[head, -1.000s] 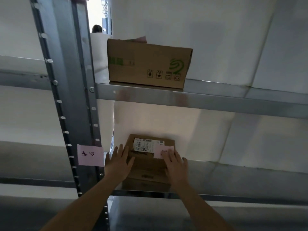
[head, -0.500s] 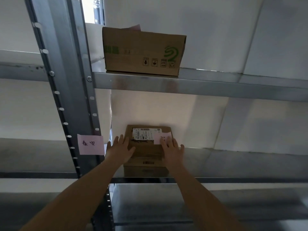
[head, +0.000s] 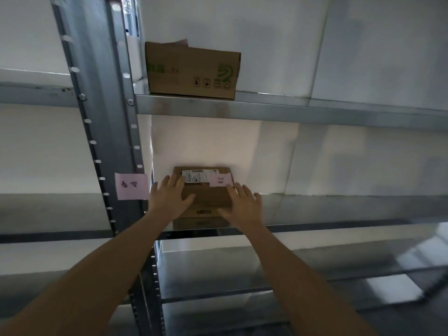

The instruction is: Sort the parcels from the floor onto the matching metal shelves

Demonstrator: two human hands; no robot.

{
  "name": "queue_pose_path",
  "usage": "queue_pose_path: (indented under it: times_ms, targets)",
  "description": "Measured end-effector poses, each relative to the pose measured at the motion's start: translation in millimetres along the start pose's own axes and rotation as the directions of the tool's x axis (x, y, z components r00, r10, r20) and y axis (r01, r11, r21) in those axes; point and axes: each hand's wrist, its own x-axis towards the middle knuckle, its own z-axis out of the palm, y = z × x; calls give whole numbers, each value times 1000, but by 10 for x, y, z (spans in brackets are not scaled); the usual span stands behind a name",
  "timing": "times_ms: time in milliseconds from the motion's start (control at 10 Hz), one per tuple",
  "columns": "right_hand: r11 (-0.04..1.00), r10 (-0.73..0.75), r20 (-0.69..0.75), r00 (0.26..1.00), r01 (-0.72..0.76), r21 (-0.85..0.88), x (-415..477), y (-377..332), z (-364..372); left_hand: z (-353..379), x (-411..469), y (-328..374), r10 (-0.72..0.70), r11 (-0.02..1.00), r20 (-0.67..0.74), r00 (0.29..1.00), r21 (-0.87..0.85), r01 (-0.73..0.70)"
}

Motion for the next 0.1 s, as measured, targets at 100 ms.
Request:
queue_pose_path:
  times_ms: [100]
  targets:
    - [1000,-10,-8,1000,10,-23,-120,47,-237,-152,-125,115,36,999,-96,995,20,-34]
